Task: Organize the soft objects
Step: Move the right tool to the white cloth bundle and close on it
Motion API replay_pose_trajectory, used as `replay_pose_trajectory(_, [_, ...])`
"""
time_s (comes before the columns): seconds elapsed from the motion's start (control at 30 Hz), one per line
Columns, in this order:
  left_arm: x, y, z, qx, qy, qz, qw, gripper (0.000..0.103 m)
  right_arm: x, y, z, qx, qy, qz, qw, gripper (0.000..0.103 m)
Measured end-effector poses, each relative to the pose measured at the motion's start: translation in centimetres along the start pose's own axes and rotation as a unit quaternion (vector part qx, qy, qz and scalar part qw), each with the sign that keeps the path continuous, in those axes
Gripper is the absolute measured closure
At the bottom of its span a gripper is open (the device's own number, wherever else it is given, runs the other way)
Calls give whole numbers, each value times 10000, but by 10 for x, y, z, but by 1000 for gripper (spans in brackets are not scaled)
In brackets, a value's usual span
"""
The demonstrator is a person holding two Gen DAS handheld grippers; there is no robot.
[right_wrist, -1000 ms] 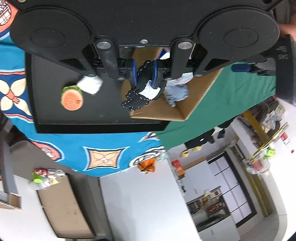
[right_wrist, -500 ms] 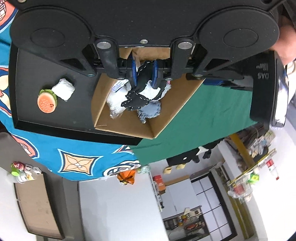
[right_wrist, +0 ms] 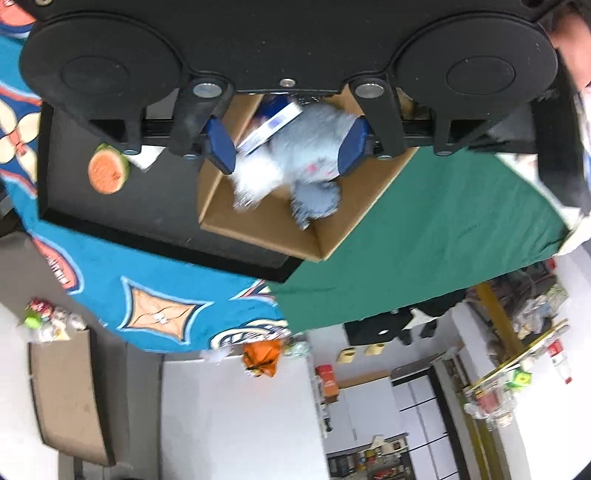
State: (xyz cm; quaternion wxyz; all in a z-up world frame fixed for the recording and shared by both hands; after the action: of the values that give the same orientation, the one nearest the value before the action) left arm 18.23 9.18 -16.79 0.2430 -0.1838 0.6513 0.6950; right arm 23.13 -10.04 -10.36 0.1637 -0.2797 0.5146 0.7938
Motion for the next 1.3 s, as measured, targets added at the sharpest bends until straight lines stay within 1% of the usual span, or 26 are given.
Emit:
replay_pose_trajectory(0.07, [0, -1, 3, 39, 49, -33, 10000, 93, -5, -4, -5, 121, -1, -62, 9999, 41])
replay_pose_trajectory(0.23, [2, -2, 9, 178, 202, -58, 9996, 93, -12, -11, -26, 407, -237, -128, 9988, 41])
replay_pose_trajectory(0.3, [4, -1, 10, 219, 279, -47, 9994, 92, -11, -12, -34, 488, -282, -140, 9983, 41])
replay_pose_trajectory(0.4, [4, 2, 7, 230, 252, -80, 9994, 92, -7, -12, -45, 569, -397, -110, 9975, 41])
replay_pose_trajectory(0.57, [0, 8, 3, 14, 74, -84, 9999, 89, -2, -5, -65, 605, -670, -169, 9958, 41])
replay_pose_trajectory(0.73, [-2, 10, 2, -101, 36, 17, 9999, 87, 2, -8, -86, 571, -1004, -62, 9933, 41])
replay_pose_trajectory(0.8, [-3, 10, 0, -233, -23, 76, 9997, 81, 1, -9, -93, 520, -1269, 23, 9906, 41])
replay_pose_trajectory(0.9, [-5, 9, 0, -356, -4, 145, 9993, 75, -2, -14, -101, 470, -1530, 140, 9870, 41])
replay_pose_trajectory(1.03, [-12, 10, -2, -532, 27, 184, 9984, 69, -9, -20, -110, 569, -1649, 116, 9846, 40])
replay_pose_trajectory(1.1, [-15, 9, -4, -652, 3, 192, 9977, 64, -10, -25, -116, 588, -1755, 83, 9827, 40])
replay_pose_trajectory(1.3, [-26, 2, -16, -973, -179, 268, 9947, 61, 0, -41, -134, 524, -2003, -120, 9783, 39])
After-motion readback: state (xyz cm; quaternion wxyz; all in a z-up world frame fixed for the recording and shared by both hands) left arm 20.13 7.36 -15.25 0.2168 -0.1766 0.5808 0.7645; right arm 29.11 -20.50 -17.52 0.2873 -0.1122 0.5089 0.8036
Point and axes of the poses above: each gripper's, at about its wrist camera, not at the fingertips, and y roughly against the way its jaws point, z to its left, x to its underside, the point moved 3 cm from there along -y, roughly the way its jaws point, and after that the axes turned 14 degrees about -y, right-handed, at the moved point
